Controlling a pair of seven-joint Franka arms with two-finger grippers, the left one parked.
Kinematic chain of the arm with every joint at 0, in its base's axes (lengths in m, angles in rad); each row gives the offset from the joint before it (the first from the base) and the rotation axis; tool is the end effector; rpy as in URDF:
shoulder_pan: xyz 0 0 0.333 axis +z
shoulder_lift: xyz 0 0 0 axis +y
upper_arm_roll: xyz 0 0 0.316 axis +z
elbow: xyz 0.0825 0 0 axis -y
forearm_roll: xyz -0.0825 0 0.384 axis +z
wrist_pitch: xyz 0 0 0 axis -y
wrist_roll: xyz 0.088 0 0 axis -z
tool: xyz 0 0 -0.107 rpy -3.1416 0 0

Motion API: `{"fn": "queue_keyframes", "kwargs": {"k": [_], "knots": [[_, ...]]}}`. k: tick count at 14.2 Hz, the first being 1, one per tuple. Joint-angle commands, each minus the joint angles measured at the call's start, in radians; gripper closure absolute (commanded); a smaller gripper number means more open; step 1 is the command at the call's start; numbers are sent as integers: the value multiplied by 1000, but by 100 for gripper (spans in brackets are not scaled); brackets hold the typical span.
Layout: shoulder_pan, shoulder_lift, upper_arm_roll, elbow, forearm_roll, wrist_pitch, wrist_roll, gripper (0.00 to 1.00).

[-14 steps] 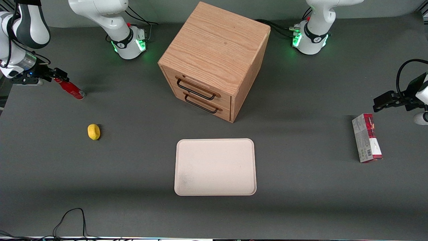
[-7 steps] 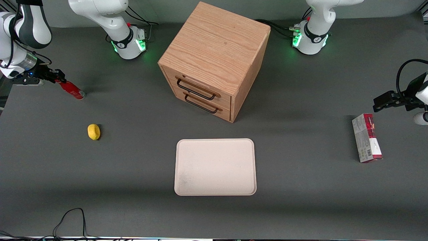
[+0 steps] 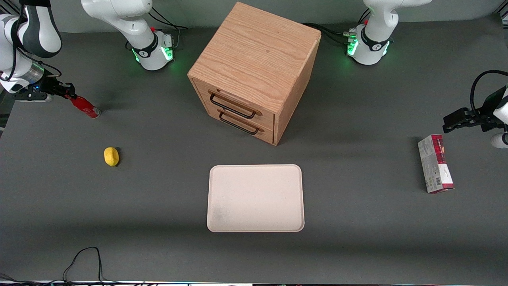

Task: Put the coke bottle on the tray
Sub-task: 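Close the right gripper on the bottle and lift it, then carry the bottle with the right gripper over the cream tray and lower it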

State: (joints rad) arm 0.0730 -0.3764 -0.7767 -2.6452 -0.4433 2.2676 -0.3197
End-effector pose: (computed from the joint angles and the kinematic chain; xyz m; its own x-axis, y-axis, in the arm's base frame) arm 0.3075 -0.2541 0.3253 0.9957 -0.0378 -0.0841 -0.0352 -0.9989 0.0313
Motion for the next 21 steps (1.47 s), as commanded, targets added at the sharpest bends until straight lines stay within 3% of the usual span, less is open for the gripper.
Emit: {"fn": "queue_keyframes", "kwargs": {"k": [1,3,6,11,14,18,21], "knots": [[19,-18,45,83,6,-100,13,100],[15,11,127,157,99,-143,21,100],[7,66,246,302,184,-239,65,100],[4,267,442,767,343,-581,161,100],[7,408,545,1050,360,-741,266,100],[8,635,622,1507,454,-997,349,100],[4,700,738,1657,454,-1031,395,100]]}}
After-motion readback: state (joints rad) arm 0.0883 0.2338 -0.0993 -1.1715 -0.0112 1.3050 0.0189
